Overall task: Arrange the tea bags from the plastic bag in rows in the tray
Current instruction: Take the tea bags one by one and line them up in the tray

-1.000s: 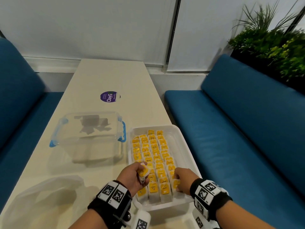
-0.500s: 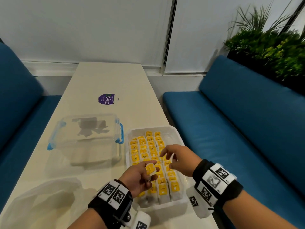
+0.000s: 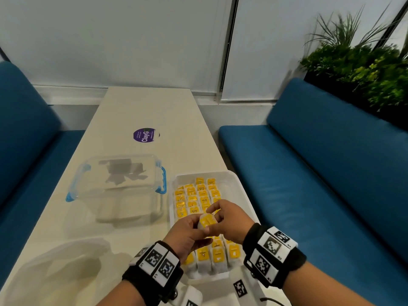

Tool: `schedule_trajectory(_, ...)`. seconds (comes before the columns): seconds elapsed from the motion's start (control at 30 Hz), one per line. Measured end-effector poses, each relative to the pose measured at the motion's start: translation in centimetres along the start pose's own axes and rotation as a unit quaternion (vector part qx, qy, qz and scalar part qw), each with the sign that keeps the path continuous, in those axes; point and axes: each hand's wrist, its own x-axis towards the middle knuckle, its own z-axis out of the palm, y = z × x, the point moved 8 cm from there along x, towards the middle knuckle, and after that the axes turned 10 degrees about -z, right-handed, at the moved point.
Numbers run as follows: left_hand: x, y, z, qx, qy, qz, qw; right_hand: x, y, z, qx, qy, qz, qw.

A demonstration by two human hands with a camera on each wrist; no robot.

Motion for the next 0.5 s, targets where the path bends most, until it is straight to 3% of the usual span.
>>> schedule_trajectory(0.17,-0.5,0.2,-1.8,0.057,0.083,0.026,0.995,0.5,0.3,-1.6,-0.124,0.076,-0.028,0.989)
schedule_trajectory(0.33,-0.9,0.7,-4.7,0.032,0.164,0.045,0.985,0.4,1.2,-2.3,-0.086,0.073,-0.032,0.993)
schedule_trajectory(0.4,-1.0,0.6,-5.4,0.02,0.176,0.041,0.983,0.4,1.5,-1.8,-0.127,0.047,-0.026,0.991)
schedule_trajectory(0.5,-1.1,0.0,-6.0,0.02,0.177,0.023,0.984,0.0,2.1,1.1,-0.159,-0.061,0.0,0.985)
